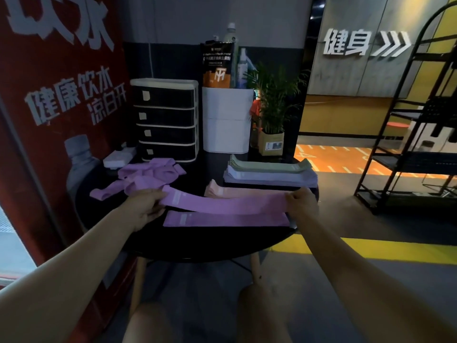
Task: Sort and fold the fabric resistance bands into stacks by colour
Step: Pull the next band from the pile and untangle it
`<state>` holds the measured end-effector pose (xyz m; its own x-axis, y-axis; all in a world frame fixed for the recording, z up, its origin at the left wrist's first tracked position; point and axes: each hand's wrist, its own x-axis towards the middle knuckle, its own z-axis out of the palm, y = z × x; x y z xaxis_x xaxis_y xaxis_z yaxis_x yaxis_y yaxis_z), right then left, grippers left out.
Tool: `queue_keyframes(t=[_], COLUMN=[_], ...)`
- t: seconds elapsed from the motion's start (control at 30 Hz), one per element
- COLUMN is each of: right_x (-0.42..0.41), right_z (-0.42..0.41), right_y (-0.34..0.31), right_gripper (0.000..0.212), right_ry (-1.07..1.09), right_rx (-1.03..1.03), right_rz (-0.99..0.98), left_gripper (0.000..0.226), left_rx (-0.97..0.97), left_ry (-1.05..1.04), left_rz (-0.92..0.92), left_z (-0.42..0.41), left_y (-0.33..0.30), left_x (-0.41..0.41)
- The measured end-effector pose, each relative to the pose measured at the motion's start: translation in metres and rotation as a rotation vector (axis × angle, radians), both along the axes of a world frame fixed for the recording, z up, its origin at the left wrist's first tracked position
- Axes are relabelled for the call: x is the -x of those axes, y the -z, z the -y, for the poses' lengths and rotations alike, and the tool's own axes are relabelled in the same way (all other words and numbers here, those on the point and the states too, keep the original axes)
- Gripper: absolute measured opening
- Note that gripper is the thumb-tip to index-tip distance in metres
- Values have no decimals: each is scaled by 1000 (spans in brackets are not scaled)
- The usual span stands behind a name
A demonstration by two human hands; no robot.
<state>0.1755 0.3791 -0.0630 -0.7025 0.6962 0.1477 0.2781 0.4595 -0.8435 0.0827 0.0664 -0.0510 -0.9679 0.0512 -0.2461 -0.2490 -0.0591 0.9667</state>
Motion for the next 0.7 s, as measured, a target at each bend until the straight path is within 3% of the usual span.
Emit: queue_keyframes(t=[0.13,0.2,0.27,0.5,0.7], right_x=[-10,-10,-11,-11,-11], right_z=[-2,-1,2,9,9], right_y=[9,13,17,35,44], right_gripper=[27,29,29,21,20], right_ry=[-26,-27,-22,28,19], right_rx=[-19,-47,-80,-190,-219], right_rz=[57,73,62,-9,-55], left_gripper=[17,7,17,7,16], left_rx=[394,603,734,724,767], left_ry=[-29,-31,-26,-82,-95], left_rz=[-215,-312,-356,-388,-457], left_z=[-1,-2,-4,-2,0], left_y=[15,21,27,48,60], left_x=[2,1,-4,-8,-12])
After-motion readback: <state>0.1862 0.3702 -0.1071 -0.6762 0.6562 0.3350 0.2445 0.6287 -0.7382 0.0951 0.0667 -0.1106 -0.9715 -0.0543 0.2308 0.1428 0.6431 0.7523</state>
